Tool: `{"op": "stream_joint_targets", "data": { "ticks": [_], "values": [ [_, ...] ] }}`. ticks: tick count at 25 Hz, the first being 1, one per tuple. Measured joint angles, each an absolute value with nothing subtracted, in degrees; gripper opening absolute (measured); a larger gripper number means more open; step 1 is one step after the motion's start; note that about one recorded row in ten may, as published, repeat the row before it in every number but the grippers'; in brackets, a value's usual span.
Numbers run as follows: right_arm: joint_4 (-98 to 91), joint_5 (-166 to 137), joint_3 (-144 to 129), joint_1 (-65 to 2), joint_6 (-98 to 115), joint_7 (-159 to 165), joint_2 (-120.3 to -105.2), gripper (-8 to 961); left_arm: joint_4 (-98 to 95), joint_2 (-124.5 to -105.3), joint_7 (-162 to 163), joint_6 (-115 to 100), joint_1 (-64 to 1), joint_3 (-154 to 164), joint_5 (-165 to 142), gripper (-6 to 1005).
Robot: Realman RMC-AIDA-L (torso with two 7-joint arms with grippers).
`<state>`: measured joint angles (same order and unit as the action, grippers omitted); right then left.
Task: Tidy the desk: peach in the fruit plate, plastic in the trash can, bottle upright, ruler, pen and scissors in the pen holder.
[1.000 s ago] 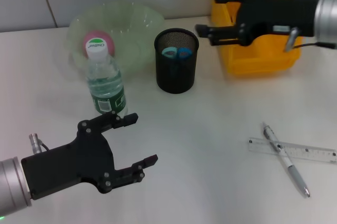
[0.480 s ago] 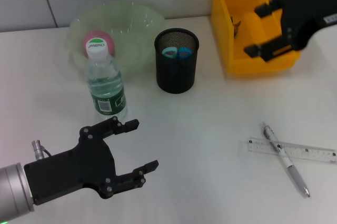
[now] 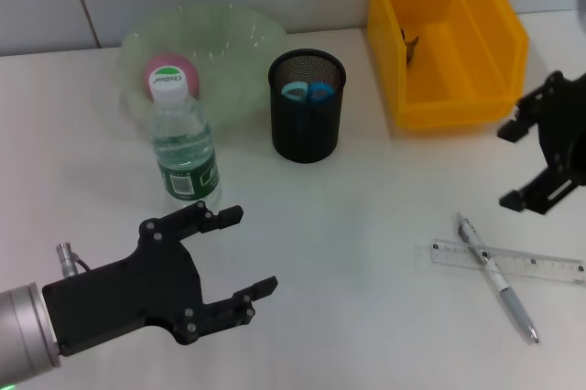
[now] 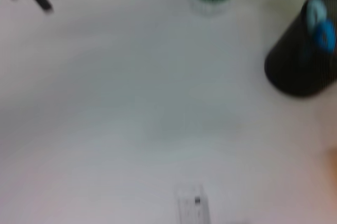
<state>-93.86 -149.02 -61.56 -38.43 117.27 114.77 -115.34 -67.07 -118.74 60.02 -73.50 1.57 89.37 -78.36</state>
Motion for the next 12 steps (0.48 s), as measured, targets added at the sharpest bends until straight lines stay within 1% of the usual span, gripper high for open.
{"op": "stream_joint_targets", "data": {
  "ticks": [2,3,4,6,8,12],
  "values": [
    [-93.31,-152.44,-62.62,-38.88,117.57,114.78,-116.11,838,-66.90,-118.74,60.02,-73.54,1.36,89.47,-78.21,781],
    [-92.77,-155.02,-63.41,-39.10,117.85,114.66,-117.40,837,-66.74,-118.74,59.98,-73.55,1.19,89.56,-78.21,781],
    [-92.77,-155.02,-63.41,-39.10,117.85,114.66,-117.40,837,-66.74,-118.74,59.98,-73.55,1.19,89.56,-78.21,781],
    [-92.40,-156.55,-63.89,-38.91,117.77,114.39,-118.39,836,-66.44,-118.74,59.71,-73.56,1.03,89.73,-78.21,782],
    [-90.68,-156.81,-64.11,-38.56,116.94,114.34,-118.87,833,-65.63,-118.71,59.50,-73.55,0.52,89.86,-78.19,782],
    [-87.61,-156.98,-64.29,-38.26,114.62,113.96,-118.87,823,-64.90,-118.67,59.46,-73.56,0.06,89.86,-78.13,782]
  ]
}}
